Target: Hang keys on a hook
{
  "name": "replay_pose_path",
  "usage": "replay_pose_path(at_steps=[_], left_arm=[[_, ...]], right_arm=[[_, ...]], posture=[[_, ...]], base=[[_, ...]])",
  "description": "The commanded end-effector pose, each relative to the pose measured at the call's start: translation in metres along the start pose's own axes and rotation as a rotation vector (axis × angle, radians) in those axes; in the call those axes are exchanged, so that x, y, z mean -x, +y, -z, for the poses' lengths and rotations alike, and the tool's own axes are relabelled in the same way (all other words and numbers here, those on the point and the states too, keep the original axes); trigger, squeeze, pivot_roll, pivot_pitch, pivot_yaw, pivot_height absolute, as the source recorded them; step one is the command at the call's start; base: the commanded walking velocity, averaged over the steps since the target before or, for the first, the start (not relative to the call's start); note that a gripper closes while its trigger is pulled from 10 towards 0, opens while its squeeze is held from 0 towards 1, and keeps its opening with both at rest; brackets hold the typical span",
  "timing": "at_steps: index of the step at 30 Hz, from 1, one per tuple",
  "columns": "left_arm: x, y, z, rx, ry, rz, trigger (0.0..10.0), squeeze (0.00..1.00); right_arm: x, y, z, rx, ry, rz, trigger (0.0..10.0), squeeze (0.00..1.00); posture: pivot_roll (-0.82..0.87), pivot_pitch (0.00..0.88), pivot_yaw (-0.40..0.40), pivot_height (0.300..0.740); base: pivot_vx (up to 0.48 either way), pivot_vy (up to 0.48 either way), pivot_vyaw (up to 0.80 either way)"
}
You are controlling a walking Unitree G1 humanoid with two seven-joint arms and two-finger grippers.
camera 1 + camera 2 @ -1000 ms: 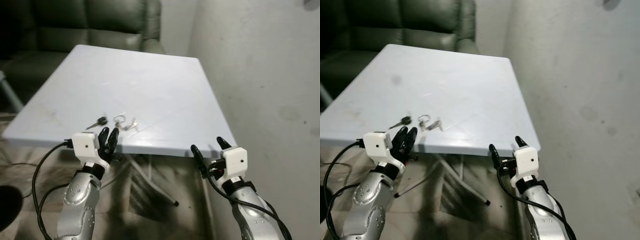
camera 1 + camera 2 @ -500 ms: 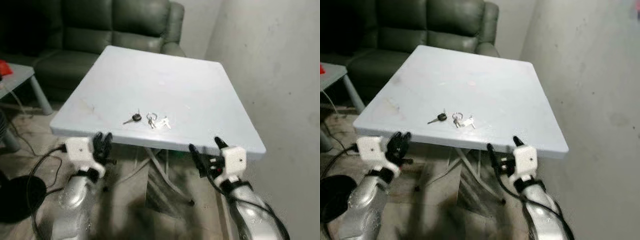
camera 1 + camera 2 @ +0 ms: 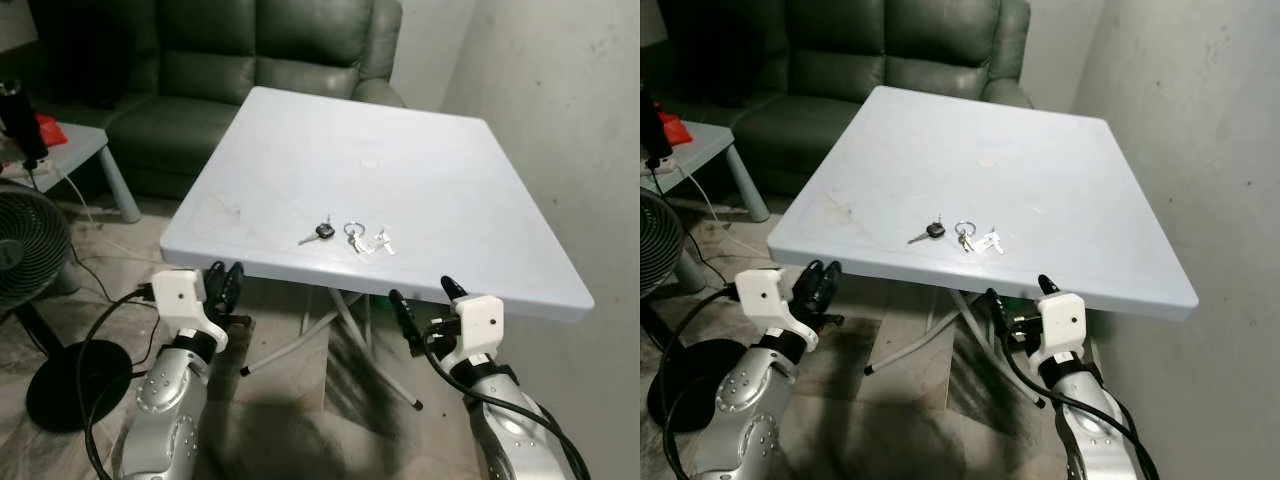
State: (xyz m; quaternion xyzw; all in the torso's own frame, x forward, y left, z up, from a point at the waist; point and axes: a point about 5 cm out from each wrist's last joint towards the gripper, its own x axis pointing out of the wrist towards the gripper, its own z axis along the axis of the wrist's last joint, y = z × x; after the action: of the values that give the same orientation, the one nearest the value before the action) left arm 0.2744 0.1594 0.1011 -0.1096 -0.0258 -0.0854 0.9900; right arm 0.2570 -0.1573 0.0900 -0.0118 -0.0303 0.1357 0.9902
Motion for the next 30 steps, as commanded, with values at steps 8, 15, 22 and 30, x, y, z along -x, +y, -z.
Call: replay_pose_path(at_steps=[8, 15, 22, 30], left_arm=[[-0.0026, 0.0021, -0.0047, -0.006, -0.012, -0.009, 10.0, 0.00], [-0.0034, 0.0018, -0.0047, -0.003, -0.012, -0.010, 10.0, 0.00], [-0.0036, 0.0011, -0.0042, 0.000, -0.010, -0.007, 10.0, 0.00], [-0.0042, 0.0004, -0.0032, -0.004, -0.006, -0.014, 10.0, 0.00]], right_arm=[[-0.0030, 0.0014, -0.0048, -0.003, -0.013, -0.015, 10.0, 0.00], [-0.0032, 0.0011, -0.0050, -0.002, -0.012, -0.016, 10.0, 0.00], [-0.0029, 0.0016, -0.0052, -0.004, -0.011, -0.019, 10.0, 0.00], [-0.0023, 0.0038, -0.0045, -0.007, -0.010, -0.029, 10.0, 0.00]], posture=[[-0.01, 0.039, -0.095, 0.740], [-0.01, 0.038, -0.097, 0.740], [-0.01, 0.036, -0.097, 0.740], [-0.01, 0.023, -0.099, 0.740]], base=[[0.000, 0.316, 0.00], [0.000, 0.315, 0.00], [0.000, 0.319, 0.00], [0.000, 0.277, 0.00]])
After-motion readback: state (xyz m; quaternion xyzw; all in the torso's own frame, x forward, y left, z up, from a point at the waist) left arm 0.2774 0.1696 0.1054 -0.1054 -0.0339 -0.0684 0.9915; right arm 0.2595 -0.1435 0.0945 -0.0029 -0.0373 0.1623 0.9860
